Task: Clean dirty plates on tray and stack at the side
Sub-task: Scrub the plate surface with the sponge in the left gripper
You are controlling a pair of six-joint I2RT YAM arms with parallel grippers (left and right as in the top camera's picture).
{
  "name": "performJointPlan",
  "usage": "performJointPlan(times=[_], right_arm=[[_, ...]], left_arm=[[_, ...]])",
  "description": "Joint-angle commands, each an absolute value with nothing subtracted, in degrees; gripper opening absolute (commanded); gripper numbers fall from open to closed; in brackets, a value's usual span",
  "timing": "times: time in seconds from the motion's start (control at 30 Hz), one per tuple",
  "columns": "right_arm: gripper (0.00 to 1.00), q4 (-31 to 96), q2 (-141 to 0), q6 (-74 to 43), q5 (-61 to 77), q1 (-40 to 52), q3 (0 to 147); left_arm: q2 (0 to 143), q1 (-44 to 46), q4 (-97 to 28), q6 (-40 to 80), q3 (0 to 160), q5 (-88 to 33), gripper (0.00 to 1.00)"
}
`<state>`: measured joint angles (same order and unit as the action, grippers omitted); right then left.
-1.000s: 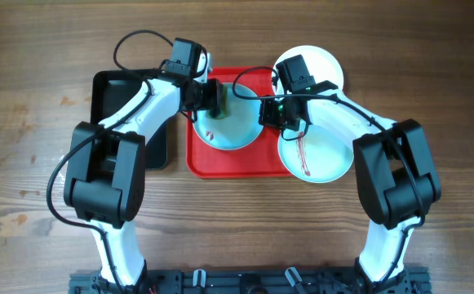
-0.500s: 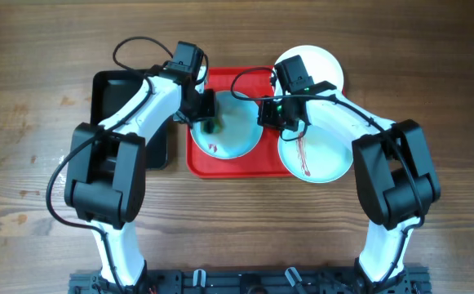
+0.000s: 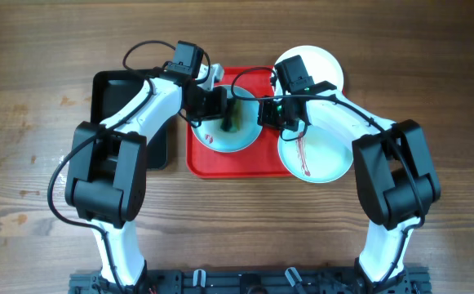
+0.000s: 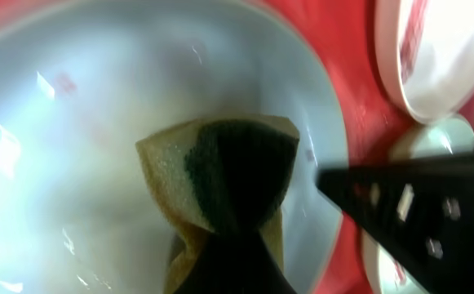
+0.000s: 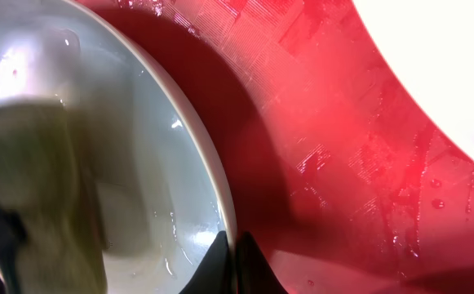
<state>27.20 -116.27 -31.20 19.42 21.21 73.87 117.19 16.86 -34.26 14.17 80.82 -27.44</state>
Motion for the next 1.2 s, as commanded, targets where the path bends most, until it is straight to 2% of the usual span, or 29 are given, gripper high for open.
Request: performJointPlan(times=[0.0,0.17,0.47,0.57,0.77,0.87,1.03,1.17], right_arm=[[0.05,27.07,-114.52,-31.51,19.35,21.04,74.02],[0.04,27.07,-114.52,-31.66,19.33,21.04,74.04],[0.04,27.05,-114.52,-31.66,19.35,21.04,74.04],[0.04,27.05,-114.52,-31.66,19.35,21.04,74.04],[0.04,27.07,-114.52,-31.66,19.38,21.04,74.04],[0.04,27.07,-114.52,-31.66,19.35,21.04,74.04],[0.04,27.07,-114.52,-31.66,19.35,21.04,74.04],[0.05,27.07,-114.52,-31.68,19.38,21.04,74.04]], left_arm=[[117.91,16.86,-32.51,18.06,80.60,-16.01,0.04],[117.91,16.88,-32.53,18.55,80.60,-5.34,0.04],[117.89,17.06,-39.29,20.43,80.60,-5.17,0.04],[117.89,17.10,-42.50,19.68,80.60,-11.44,0.04],[117.89,17.10,-44.60,13.50,80.60,-33.01,0.04],[117.89,17.08,-43.00,13.47,80.60,-36.67,0.04],[117.89,16.73,-37.69,14.44,80.60,-34.83,0.04],[117.89,16.21,-33.78,18.28,80.60,-23.64,0.04]])
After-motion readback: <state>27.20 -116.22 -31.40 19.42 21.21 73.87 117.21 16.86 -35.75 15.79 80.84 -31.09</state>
